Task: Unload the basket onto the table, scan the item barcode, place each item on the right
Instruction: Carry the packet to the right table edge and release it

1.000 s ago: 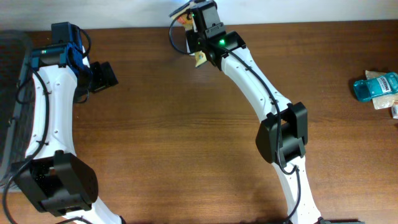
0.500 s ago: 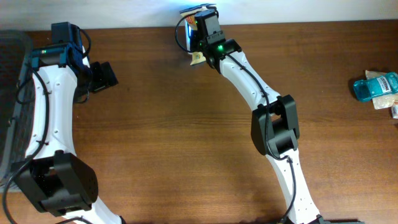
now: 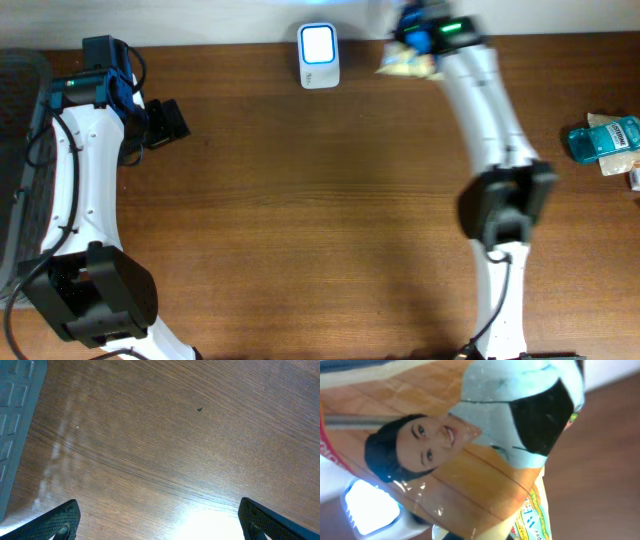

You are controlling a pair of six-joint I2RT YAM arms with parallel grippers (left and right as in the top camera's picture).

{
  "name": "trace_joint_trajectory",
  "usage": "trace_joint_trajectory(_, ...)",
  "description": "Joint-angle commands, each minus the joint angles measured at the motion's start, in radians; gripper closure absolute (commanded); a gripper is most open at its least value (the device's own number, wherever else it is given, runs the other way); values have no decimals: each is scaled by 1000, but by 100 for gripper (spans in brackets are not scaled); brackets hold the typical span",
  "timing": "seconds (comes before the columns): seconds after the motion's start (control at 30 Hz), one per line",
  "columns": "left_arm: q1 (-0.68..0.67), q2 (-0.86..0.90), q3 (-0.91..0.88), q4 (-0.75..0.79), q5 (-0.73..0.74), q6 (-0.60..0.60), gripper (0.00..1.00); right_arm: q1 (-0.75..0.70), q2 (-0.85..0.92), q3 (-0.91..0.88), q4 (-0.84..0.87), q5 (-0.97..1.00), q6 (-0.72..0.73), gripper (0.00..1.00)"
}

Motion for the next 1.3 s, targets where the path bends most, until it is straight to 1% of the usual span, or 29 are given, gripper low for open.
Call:
trace_joint_trajectory(0.0,3,-2,8,-1,-6,-6,1,-211,-93,32,-114,35,104,96)
trace_joint_trajectory(0.03,3,-2,8,-1,-6,-7,1,-295,-93,31,-182,35,136,96)
trace_joint_trajectory(0.13,3,-2,8,-1,-6,-6,1,-457,-89,26,-282,35,143,96)
trace_joint_trajectory(0.27,3,-2,8,0,-7,-7,1,-635,-88,11,-333,35,143,96)
trace_joint_trajectory(0.4,3,-2,8,0,-7,-7,1,-790,-87,-23,-336,35,143,96)
trace_joint_trajectory(0.5,3,-2,8,0,-6,-7,1,-851,-73,-60,-324,35,142,96)
trace_joint_trajectory(0.6,3,-2,8,2,-6,-7,0,-879,-40,-82,-316,34,136,96)
trace_joint_trajectory(0.67,3,-2,8,2,-6,-7,0,-884,-25,-95,-309,34,127,91)
trace_joint_trajectory(0.73,3,-2,8,2,-6,-7,1,-884,-20,-112,-299,34,127,83)
trace_joint_trajectory(0.77,3,-2,8,2,-6,-7,1,-884,-19,-113,-297,35,127,71)
trace_joint_trajectory(0.8,3,-2,8,2,-6,-7,1,-884,-20,-113,-298,34,127,56)
trace_joint_trajectory(0.83,3,-2,8,2,-6,-7,1,-885,-20,-109,-301,35,127,35)
trace_joint_trajectory(0.87,3,-2,8,3,-6,-7,0,-884,-20,-105,-311,34,125,25)
trace_joint_trajectory(0.9,3,-2,8,4,-6,-7,1,-884,-22,-101,-322,34,124,21)
trace_joint_trajectory(1.0,3,-2,8,11,-6,-7,1,-884,-36,-71,-370,30,123,17)
trace_joint_trajectory(1.07,3,-2,8,11,-6,-7,1,-884,-72,-25,-403,-8,108,15)
trace_joint_trajectory(1.1,3,-2,8,11,-6,-7,1,-883,-104,2,-410,-71,69,11)
trace_joint_trajectory(1.13,3,-2,8,10,-6,-7,1,-883,-132,19,-417,-129,49,1)
trace_joint_trajectory(1.27,3,-2,8,10,-5,-7,1,-877,-267,30,-457,-350,26,1)
